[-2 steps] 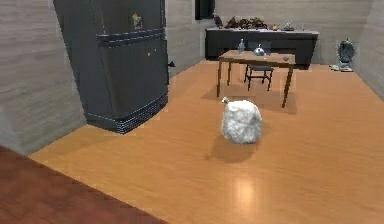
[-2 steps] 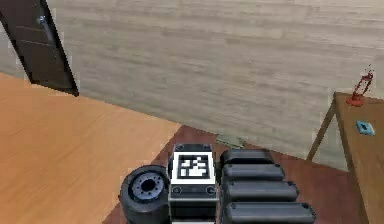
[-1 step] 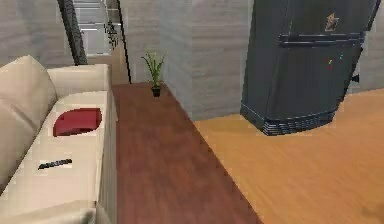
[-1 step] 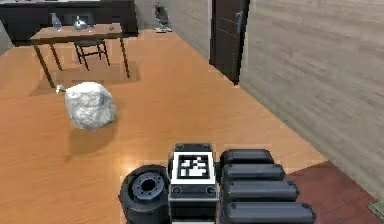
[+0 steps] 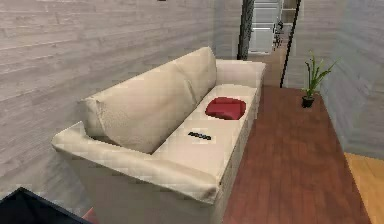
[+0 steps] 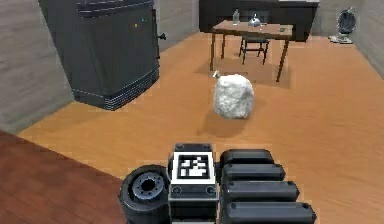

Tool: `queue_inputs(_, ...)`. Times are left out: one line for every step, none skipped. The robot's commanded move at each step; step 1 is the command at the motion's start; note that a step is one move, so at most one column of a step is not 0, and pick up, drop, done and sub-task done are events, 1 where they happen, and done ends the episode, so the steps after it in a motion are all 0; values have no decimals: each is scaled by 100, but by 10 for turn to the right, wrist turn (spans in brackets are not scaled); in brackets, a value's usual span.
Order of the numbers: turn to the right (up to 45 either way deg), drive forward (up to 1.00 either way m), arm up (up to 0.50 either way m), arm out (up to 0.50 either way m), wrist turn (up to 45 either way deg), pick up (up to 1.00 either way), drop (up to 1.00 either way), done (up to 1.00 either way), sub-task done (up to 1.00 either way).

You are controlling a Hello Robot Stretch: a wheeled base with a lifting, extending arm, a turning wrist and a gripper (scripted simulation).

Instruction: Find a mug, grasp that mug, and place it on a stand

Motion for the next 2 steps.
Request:
queue_inputs(0, 35, 0, 0, 0, 0, 0, 0, 0)
queue_inputs(-450, 0, 0, 0, 0, 0, 0, 0, 0)
